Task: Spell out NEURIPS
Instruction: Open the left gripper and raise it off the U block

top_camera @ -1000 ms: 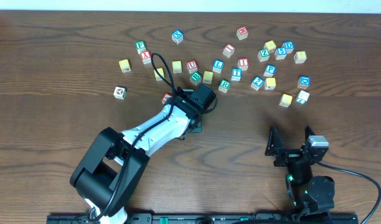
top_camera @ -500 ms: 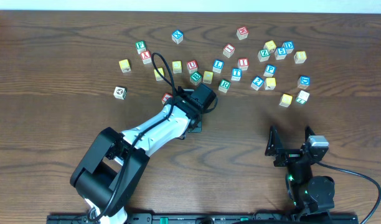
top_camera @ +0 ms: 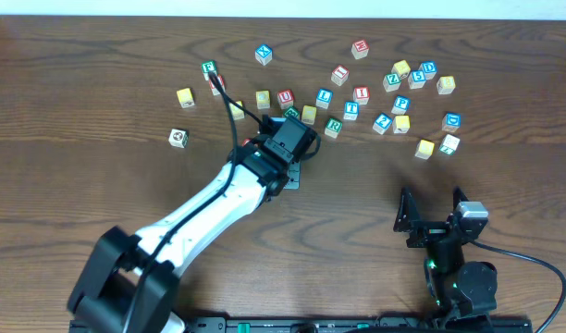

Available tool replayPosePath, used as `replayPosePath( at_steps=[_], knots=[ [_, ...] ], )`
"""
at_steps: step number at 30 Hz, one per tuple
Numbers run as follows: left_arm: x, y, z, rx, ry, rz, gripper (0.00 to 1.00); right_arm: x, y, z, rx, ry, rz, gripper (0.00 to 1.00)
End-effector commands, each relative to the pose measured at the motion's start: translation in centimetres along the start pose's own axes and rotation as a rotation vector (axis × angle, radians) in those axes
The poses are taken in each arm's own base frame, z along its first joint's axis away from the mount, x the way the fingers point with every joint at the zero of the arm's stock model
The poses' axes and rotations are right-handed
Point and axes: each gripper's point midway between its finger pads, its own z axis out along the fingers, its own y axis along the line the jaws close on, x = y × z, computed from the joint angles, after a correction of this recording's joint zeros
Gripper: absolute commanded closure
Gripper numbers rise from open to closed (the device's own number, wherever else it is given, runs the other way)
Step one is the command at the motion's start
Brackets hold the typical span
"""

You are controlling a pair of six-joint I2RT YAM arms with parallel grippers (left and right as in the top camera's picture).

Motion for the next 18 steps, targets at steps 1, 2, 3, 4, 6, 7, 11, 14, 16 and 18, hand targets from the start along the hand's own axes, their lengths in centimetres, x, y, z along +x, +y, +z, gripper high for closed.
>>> replayPosePath(
  at_steps=[1, 2, 3, 4, 6, 7, 11, 14, 16, 18],
  knots=[
    [-1.1, 0.0, -1.9, 0.024, -0.046, 0.015, 0.5, 0.1, -0.1, 0.0, 0.001, 0.002, 0.008, 0.01],
    [-1.2, 0.0, -2.2, 0.028, -0.054, 0.022, 0.47, 0.1, -0.1, 0.0, 0.001, 0.002, 0.008, 0.01],
    [-1.3, 0.0, -2.5, 0.031, -0.06, 0.029, 0.43, 0.1, -0.1, 0.0, 0.001, 0.002, 0.008, 0.01],
    [-1.4, 0.0, -2.8, 0.033, -0.064, 0.037, 0.4, 0.1, -0.1, 0.0, 0.001, 0.002, 0.008, 0.01],
    [-1.3, 0.2, -3.1, 0.033, -0.063, 0.055, 0.38, 0.1, -0.1, 0.0, 0.001, 0.002, 0.008, 0.01],
    [-1.2, 0.3, -3.2, 0.031, -0.06, 0.056, 0.38, 0.1, -0.1, 0.0, 0.001, 0.002, 0.008, 0.01],
    [-1.0, 0.4, -3.3, 0.025, -0.049, 0.059, 0.36, 0.1, -0.1, 0.0, 0.001, 0.002, 0.008, 0.01],
    [-1.2, 0.3, -3.5, 0.027, -0.052, 0.058, 0.35, 0.1, -0.1, 0.0, 0.001, 0.002, 0.008, 0.01],
    [-1.3, 0.3, -3.6, 0.029, -0.056, 0.057, 0.34, 0.1, -0.1, 0.0, 0.001, 0.002, 0.008, 0.01],
    [-1.5, 0.2, -3.7, 0.031, -0.06, 0.056, 0.33, 0.1, -0.1, 0.0, 0.001, 0.002, 0.008, 0.01]
  ],
)
